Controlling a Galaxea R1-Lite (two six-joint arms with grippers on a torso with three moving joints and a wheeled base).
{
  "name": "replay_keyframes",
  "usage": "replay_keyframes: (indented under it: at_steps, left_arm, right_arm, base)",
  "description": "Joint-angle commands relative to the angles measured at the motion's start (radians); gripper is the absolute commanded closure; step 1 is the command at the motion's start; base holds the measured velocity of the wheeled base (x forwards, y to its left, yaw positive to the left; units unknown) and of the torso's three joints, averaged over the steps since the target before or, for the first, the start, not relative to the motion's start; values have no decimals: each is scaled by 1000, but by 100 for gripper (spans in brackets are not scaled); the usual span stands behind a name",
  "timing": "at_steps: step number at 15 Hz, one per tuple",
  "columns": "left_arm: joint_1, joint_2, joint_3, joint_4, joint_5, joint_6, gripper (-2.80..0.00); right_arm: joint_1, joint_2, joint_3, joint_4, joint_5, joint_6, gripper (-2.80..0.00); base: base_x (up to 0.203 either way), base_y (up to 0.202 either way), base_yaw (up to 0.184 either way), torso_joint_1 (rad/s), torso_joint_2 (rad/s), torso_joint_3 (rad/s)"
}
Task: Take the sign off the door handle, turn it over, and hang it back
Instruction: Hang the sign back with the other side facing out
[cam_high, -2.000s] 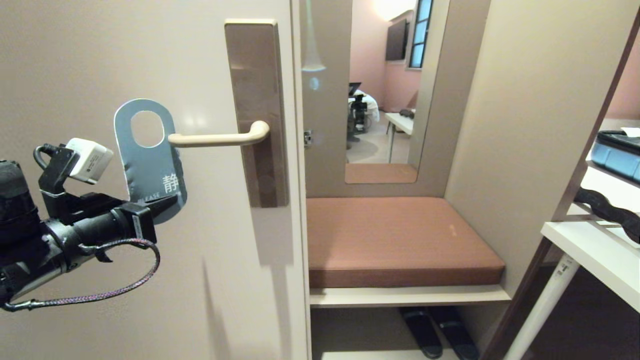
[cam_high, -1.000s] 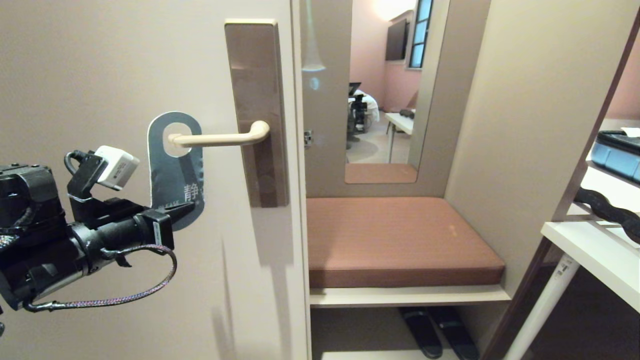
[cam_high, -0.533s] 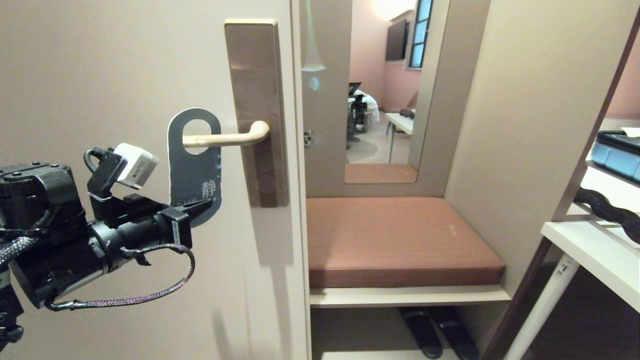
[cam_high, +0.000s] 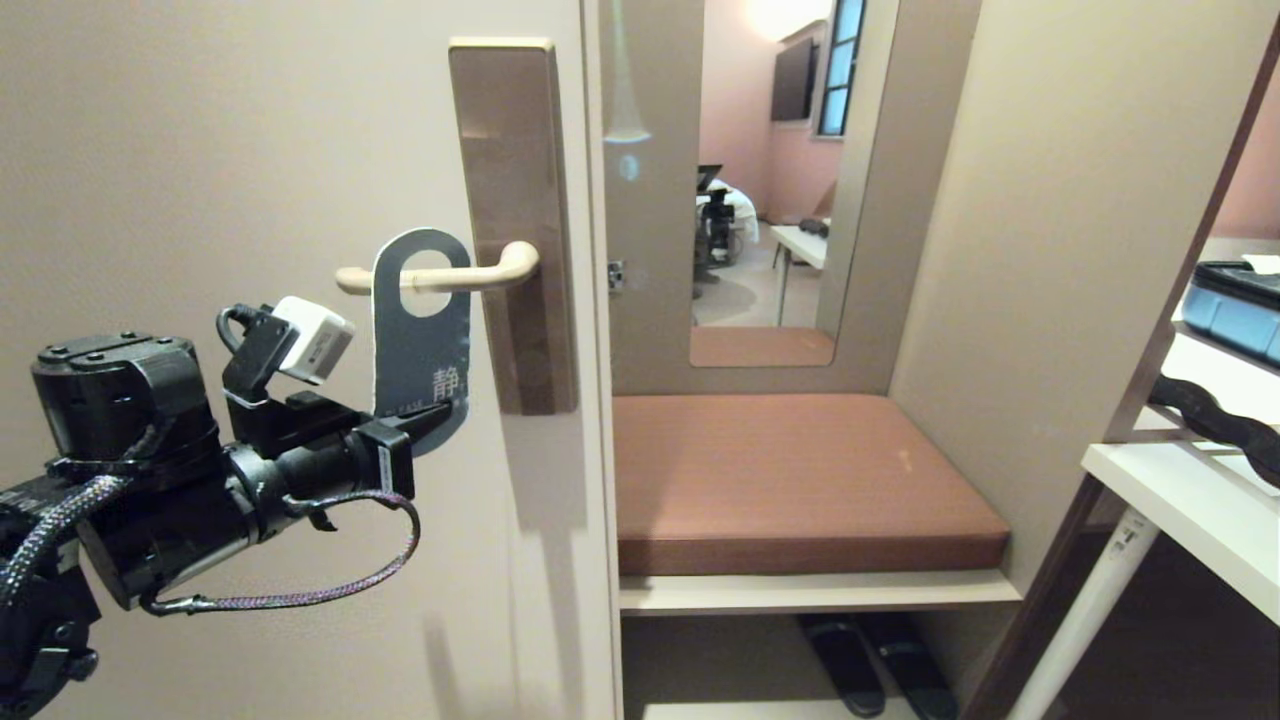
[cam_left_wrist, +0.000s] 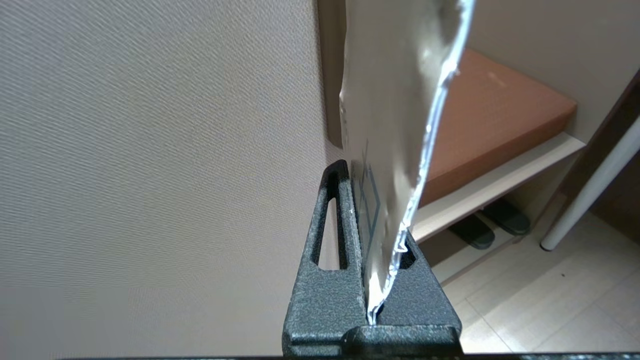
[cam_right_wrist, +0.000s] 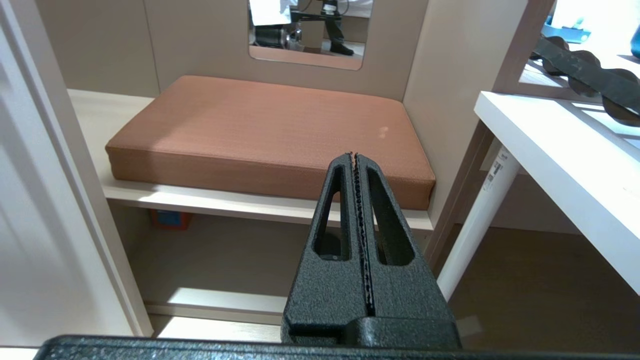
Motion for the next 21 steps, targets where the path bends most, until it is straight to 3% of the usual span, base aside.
replay_keyframes:
  at_steps: [1,8,17,18,21]
  left_arm:
    - [-11,21,-3,-6,-2,1,0]
    - [-62,63,-85,-9,-1,1,0]
    - [-98,65,-75,-9,2,4,0]
    - [-98,65,-74,-7,2,5,-280]
    - [-98,56,-65,-7,3,8,-280]
  right_arm:
    - [0,0,0,0,1,-1,0]
    - [0,0,0,1,1,-1,0]
    - [0,0,0,0,1,-1,0]
    - [0,0,0,1,1,-1,0]
    - [0,0,0,-1,1,-1,0]
  base:
    - [0,0,0,0,0,0]
    - [0,0,0,0,0,0]
    - [0,0,0,0,0,0]
    - [0,0,0,0,0,0]
    - [0,0,0,0,0,0]
